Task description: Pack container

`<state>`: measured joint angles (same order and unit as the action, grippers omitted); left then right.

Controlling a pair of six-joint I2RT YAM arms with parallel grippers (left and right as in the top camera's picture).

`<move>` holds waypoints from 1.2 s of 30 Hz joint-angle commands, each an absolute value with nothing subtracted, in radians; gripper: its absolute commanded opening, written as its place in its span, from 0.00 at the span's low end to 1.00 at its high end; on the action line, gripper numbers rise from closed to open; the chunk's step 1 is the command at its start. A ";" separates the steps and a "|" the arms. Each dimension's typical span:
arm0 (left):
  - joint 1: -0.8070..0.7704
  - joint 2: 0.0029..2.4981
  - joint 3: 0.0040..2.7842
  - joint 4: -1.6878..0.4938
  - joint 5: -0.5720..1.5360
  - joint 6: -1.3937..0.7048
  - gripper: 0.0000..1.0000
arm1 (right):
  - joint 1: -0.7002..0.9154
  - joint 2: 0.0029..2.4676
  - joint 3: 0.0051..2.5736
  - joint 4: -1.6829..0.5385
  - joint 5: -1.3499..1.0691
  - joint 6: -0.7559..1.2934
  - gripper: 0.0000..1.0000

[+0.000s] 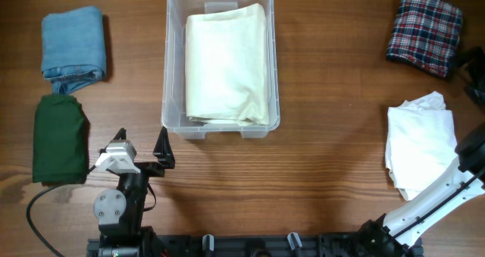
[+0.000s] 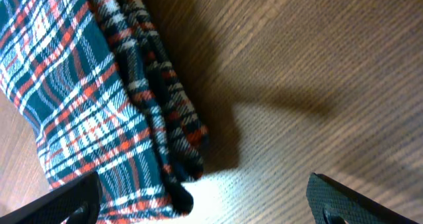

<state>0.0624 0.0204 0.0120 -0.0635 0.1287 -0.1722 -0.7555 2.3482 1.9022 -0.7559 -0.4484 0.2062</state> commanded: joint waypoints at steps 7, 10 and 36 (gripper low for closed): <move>0.070 0.021 0.006 -0.065 0.126 -0.164 1.00 | -0.751 2.465 1.905 -0.720 -0.567 0.183 1.00; 0.070 0.021 0.006 -0.065 0.126 -0.164 1.00 | -0.749 2.498 1.905 -0.701 -0.621 0.183 1.00; 0.070 0.021 0.006 -0.065 0.126 -0.164 1.00 | -0.605 2.645 1.905 -0.527 -0.664 0.281 0.45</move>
